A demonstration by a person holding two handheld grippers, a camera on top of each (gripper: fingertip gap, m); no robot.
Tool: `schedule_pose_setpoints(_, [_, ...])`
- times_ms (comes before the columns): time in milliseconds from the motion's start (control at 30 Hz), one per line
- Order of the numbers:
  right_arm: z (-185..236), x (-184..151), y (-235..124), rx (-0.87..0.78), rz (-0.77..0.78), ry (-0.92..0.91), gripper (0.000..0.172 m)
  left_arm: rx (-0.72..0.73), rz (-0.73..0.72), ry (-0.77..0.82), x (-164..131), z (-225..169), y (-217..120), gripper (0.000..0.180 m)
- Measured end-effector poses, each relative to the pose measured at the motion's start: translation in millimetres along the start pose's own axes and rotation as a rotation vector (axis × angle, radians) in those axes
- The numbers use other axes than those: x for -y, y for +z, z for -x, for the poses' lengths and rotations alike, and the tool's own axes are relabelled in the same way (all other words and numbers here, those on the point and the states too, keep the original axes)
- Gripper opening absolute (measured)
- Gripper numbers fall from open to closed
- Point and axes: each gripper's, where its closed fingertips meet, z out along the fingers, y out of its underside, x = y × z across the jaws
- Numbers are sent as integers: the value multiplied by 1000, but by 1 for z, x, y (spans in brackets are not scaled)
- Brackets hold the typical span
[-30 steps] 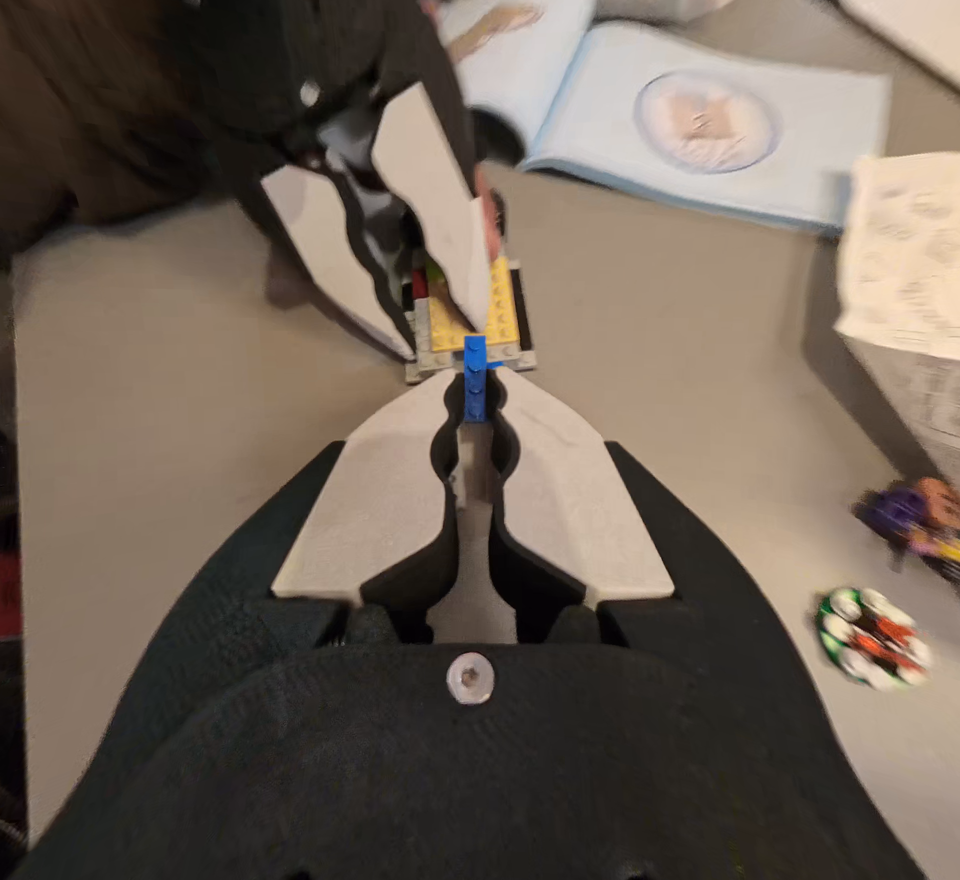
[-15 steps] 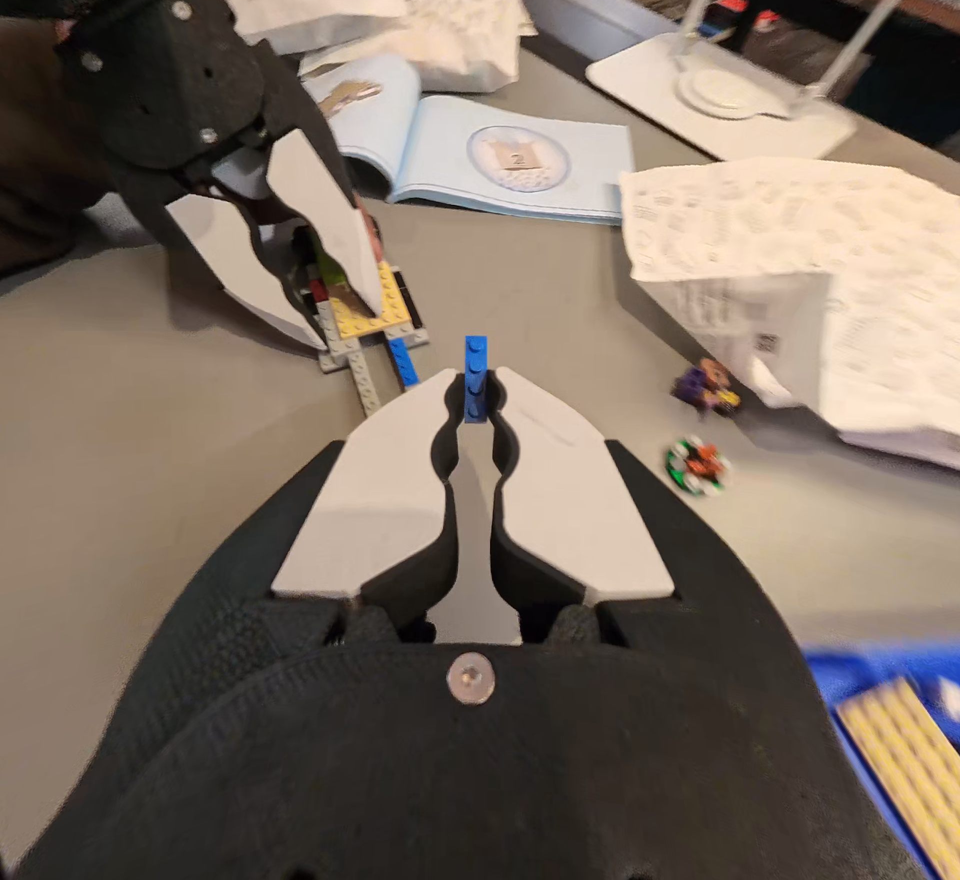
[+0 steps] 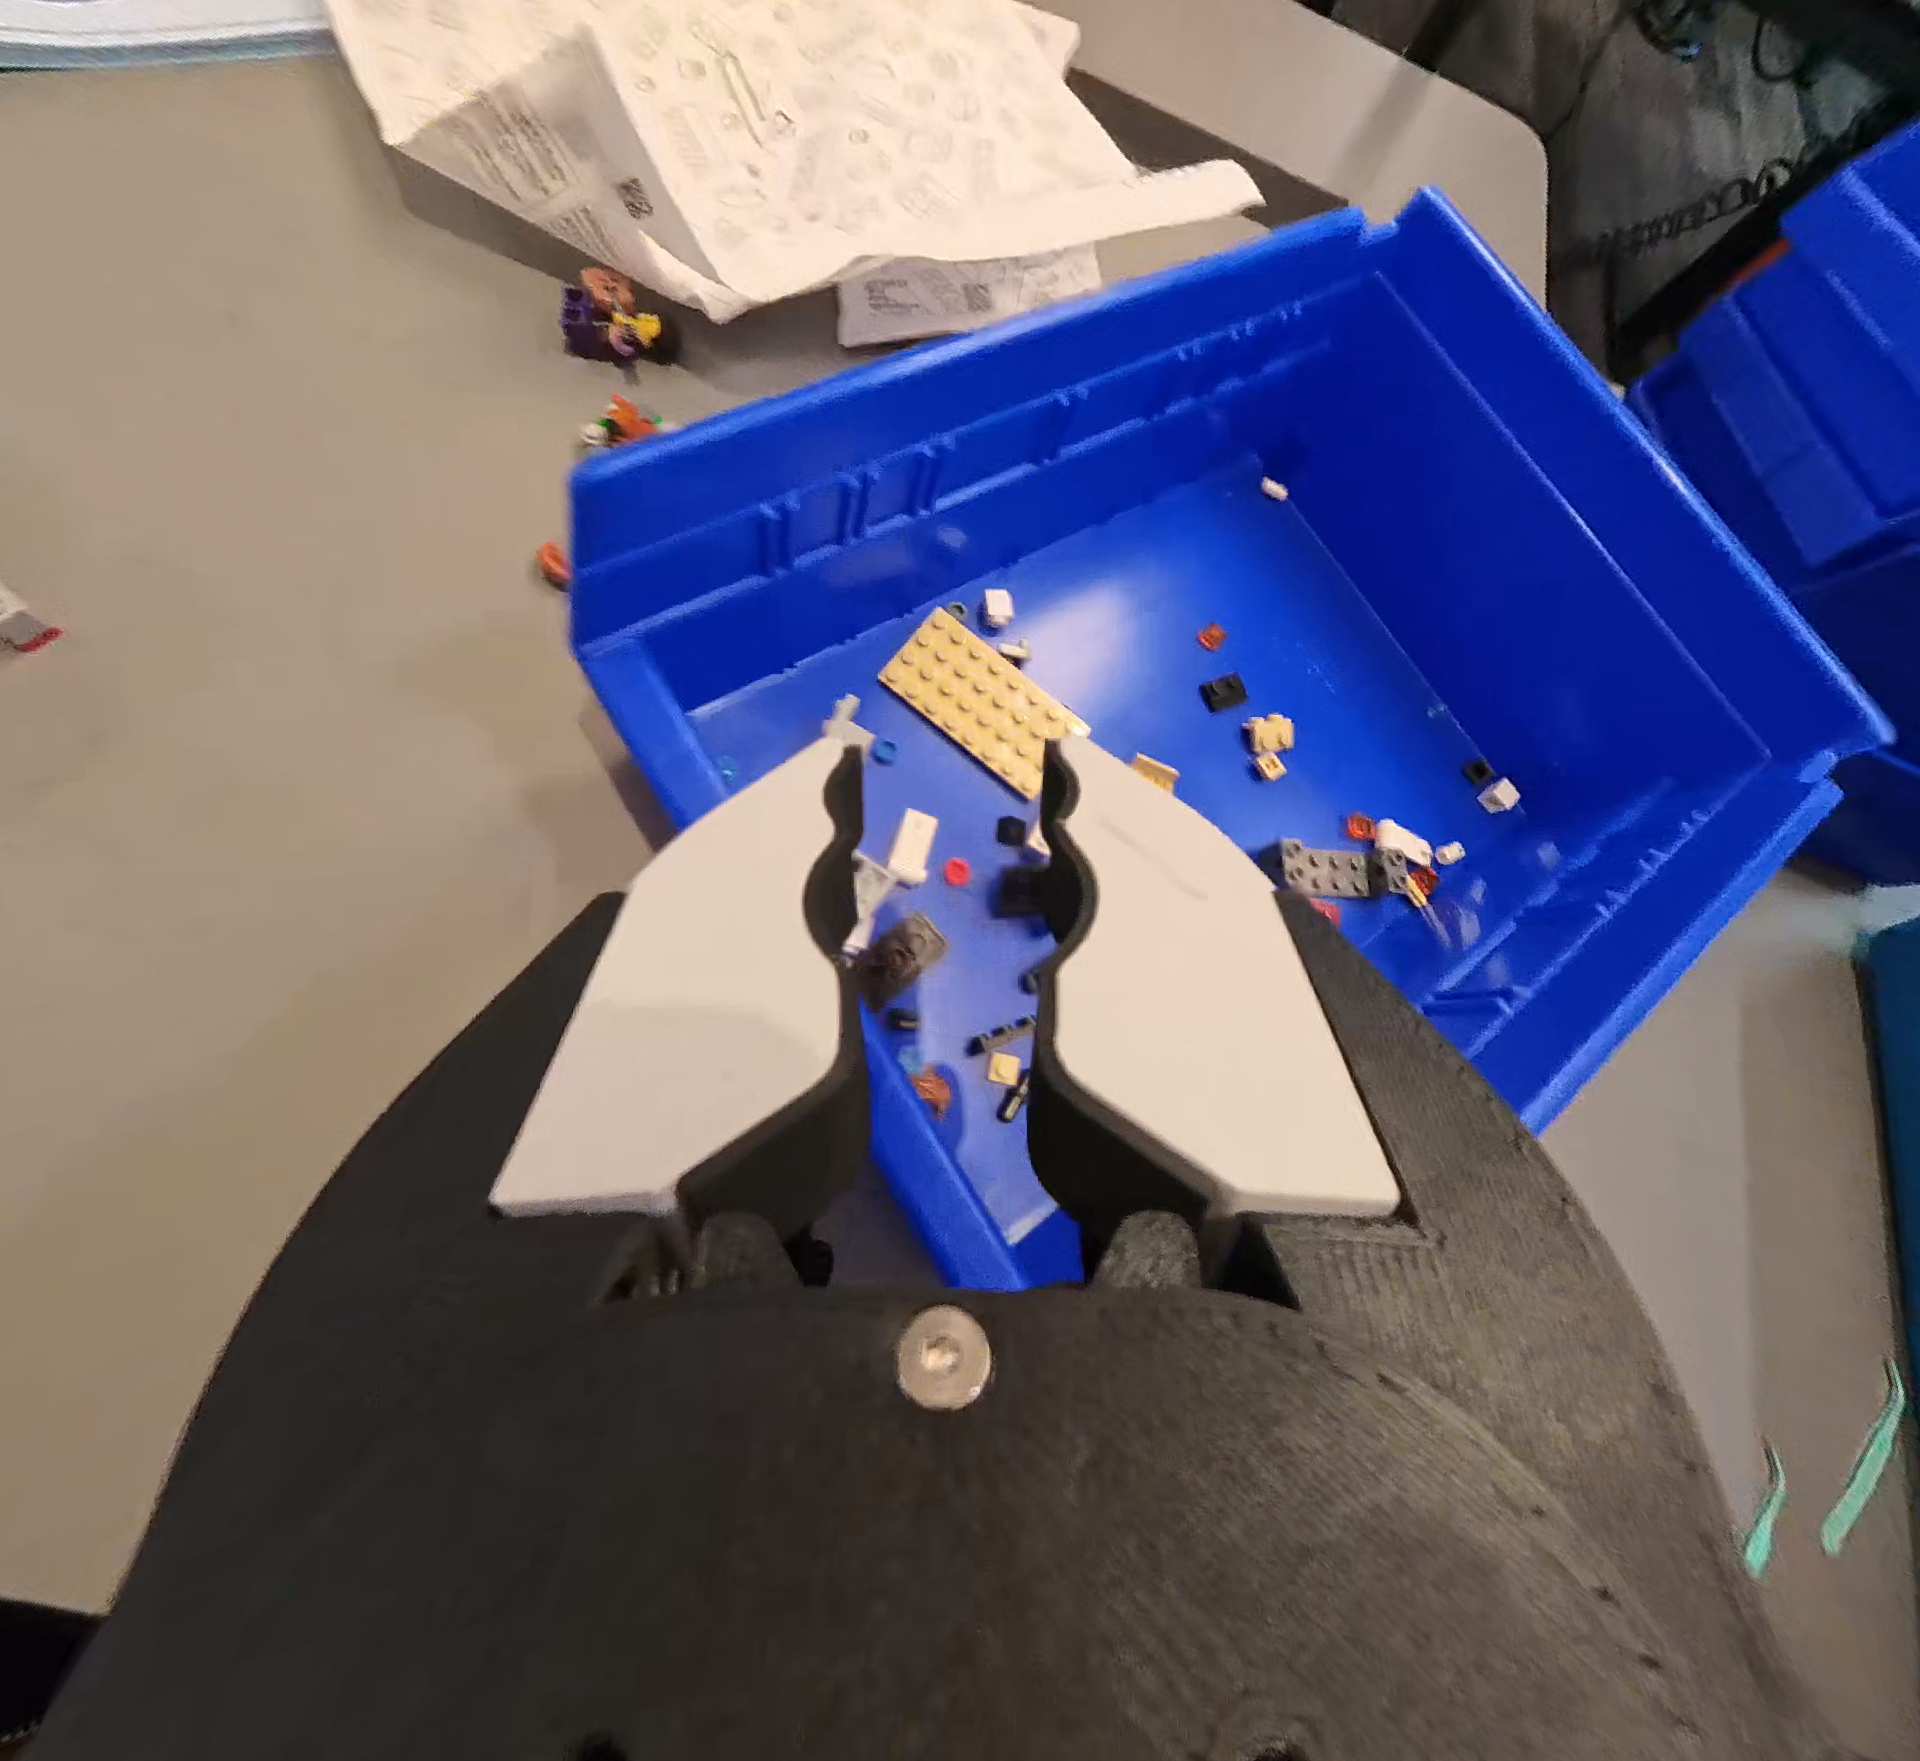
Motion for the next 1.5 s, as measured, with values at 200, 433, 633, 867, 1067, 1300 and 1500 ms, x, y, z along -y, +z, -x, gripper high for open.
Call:
schedule_pose_setpoints(200, [101, 36, 7, 241, -82, -146, 28, 74, -19, -61, 3, 15, -4, 49])
schedule_pose_setpoints(433, [241, 44, 66, 607, 46, -376, 26, 76, 4, -83, -1, 18, -1, 53])
schedule_pose_setpoints(633, [278, 31, 90, 755, 153, -452, 22, 60, 12, -98, -3, 16, 1, 53])
schedule_pose_setpoints(867, [285, 24, 93, 792, 168, -459, 8, 67, 40, -71, -5, 14, 6, 52])
schedule_pose_setpoints(1067, [284, 27, 96, 777, 105, -443, 8, 83, 66, -32, -8, 13, 7, 46])
schedule_pose_setpoints(1300, [282, 26, 90, 831, 45, -332, 8, 69, 61, -6, -6, 10, 10, 45])
schedule_pose_setpoints(1500, [240, 65, 69, 784, -130, -140, 8, 69, 58, -6, -7, 10, 8, 45])
